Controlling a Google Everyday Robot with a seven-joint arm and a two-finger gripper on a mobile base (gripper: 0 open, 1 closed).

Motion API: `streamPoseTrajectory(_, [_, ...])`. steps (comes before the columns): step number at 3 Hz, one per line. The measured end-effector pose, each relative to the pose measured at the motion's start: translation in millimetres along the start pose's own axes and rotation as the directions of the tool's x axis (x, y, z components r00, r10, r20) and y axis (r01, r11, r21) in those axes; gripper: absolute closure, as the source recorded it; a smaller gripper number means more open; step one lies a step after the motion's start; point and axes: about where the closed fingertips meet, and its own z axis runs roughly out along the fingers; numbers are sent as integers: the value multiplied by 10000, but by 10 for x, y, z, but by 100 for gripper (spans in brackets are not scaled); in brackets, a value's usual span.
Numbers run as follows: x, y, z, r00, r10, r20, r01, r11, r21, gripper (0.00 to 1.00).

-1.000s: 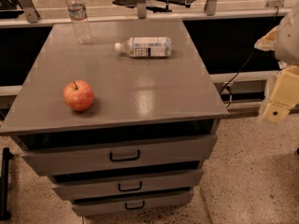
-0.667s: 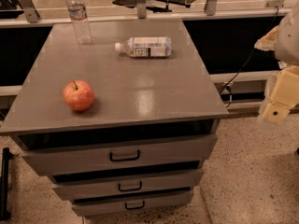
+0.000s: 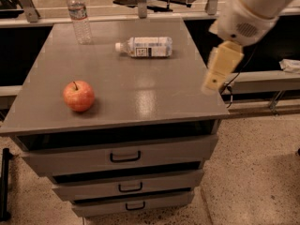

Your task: Place blue plastic bottle upright

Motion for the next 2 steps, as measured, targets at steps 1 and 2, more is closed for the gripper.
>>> streamPoseTrajectory(1, [-803, -638, 393, 9941, -209, 1062, 175, 9993, 329, 0])
streamPoseTrajectory(2, [-802, -637, 396, 9942, -209, 1058, 175, 9993, 324, 0])
